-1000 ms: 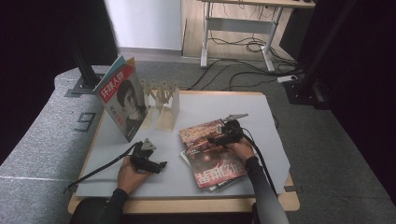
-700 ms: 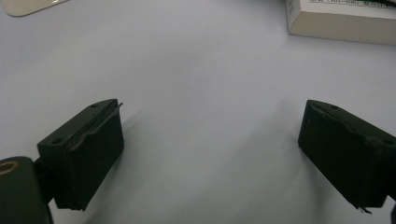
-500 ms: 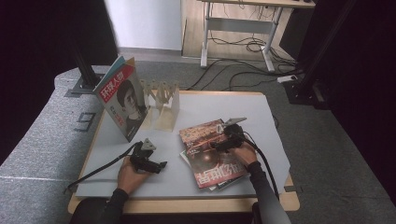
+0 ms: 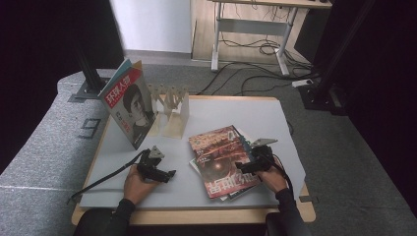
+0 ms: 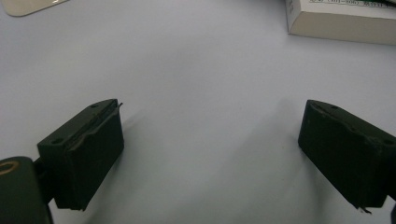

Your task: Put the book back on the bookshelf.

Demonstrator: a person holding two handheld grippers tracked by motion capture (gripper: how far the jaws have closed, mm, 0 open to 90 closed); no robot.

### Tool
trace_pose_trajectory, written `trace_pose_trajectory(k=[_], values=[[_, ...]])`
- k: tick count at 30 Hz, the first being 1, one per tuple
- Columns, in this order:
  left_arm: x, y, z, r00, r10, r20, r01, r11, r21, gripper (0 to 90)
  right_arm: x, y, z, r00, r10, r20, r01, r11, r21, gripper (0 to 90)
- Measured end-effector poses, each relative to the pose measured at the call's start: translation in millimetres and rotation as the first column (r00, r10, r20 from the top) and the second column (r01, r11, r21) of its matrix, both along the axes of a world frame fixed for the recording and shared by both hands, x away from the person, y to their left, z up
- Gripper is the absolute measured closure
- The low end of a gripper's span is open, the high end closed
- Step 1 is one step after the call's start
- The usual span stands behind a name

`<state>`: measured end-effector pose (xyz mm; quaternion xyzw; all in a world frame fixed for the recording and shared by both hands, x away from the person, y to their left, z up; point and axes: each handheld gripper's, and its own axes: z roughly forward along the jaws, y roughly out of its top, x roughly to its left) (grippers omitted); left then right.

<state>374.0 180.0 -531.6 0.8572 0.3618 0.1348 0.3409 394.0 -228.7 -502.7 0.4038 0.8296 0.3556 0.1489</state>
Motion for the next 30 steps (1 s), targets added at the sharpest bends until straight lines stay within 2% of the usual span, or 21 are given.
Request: trace_pose_trajectory(k=[7,16,23,25,30], values=[[0.0,0.0,0.0,1.0000,0.000,0.000,0.000,1.0000,0.000,6.4,-28.7,-16.0,-6.9,0.9997,-0.022,0.000,0.022,0.999,0.037,0.0],[-0.1,0.0,0.0,1.0000,0.000,0.001,0.000,1.0000,0.001,6.4,-57.5,-27.2,-8.5,0.9997,-0.023,0.009,0.023,0.999,0.038,0.0],[-0.1,0.0,0.0,1.0000,0.000,0.001,0.000,1.0000,0.001,6.4,-70.9,-32.5,-9.7,0.9994,-0.030,0.016,0.030,0.999,0.037,0.0],[-0.1,0.0,0.0,1.0000,0.000,0.000,0.000,1.0000,0.001,6.4,-74.2,-32.4,-10.5,0.9993,-0.028,0.026,0.028,0.999,0.020,0.0],[-0.1,0.0,0.0,1.0000,0.000,0.001,0.000,1.0000,0.001,6.4,-74.5,-32.6,-10.8,0.9990,-0.033,0.029,0.033,0.999,0.014,0.0]])
